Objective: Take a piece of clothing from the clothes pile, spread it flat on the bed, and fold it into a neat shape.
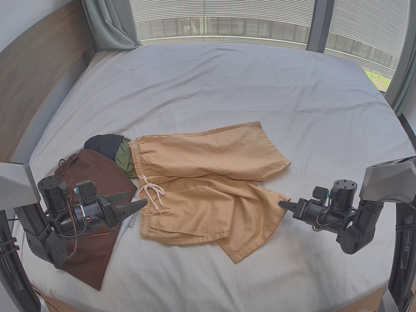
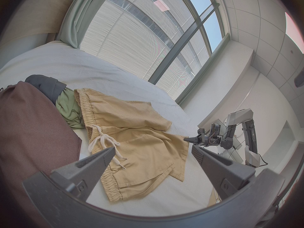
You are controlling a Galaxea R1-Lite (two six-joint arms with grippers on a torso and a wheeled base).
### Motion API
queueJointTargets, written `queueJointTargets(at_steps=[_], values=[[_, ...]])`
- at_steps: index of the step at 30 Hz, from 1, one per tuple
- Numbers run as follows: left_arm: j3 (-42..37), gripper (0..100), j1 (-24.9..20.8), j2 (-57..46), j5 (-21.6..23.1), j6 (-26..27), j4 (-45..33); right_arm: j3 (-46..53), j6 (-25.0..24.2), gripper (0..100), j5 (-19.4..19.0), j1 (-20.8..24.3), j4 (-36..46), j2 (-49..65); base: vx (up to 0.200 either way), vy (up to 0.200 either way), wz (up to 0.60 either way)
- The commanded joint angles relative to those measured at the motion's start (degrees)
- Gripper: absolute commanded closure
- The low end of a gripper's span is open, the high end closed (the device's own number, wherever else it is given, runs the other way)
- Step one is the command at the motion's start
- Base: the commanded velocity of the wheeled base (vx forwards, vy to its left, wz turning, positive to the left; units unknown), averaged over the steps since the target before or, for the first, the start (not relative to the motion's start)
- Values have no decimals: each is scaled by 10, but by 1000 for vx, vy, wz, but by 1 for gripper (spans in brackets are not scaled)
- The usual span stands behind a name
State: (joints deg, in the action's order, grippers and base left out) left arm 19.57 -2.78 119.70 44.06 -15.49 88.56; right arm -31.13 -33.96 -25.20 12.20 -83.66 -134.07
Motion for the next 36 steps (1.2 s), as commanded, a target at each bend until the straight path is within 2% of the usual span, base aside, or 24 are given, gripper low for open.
queueJointTargets(at_steps=[1,6,16,22,36], values=[[0,0,0,1,0,-1,0,-2,4,100,0,-4,0,-3,0,0,0],[0,0,0,1,0,-2,0,-28,22,100,4,-14,7,-18,0,0,0],[1,0,0,1,0,-2,0,-70,23,100,11,-33,30,-22,0,0,0],[1,0,0,1,0,-2,0,-120,23,100,50,-37,38,-33,0,0,0],[2,0,1,1,0,-2,0,-161,23,100,52,-45,35,-46,0,0,0]])
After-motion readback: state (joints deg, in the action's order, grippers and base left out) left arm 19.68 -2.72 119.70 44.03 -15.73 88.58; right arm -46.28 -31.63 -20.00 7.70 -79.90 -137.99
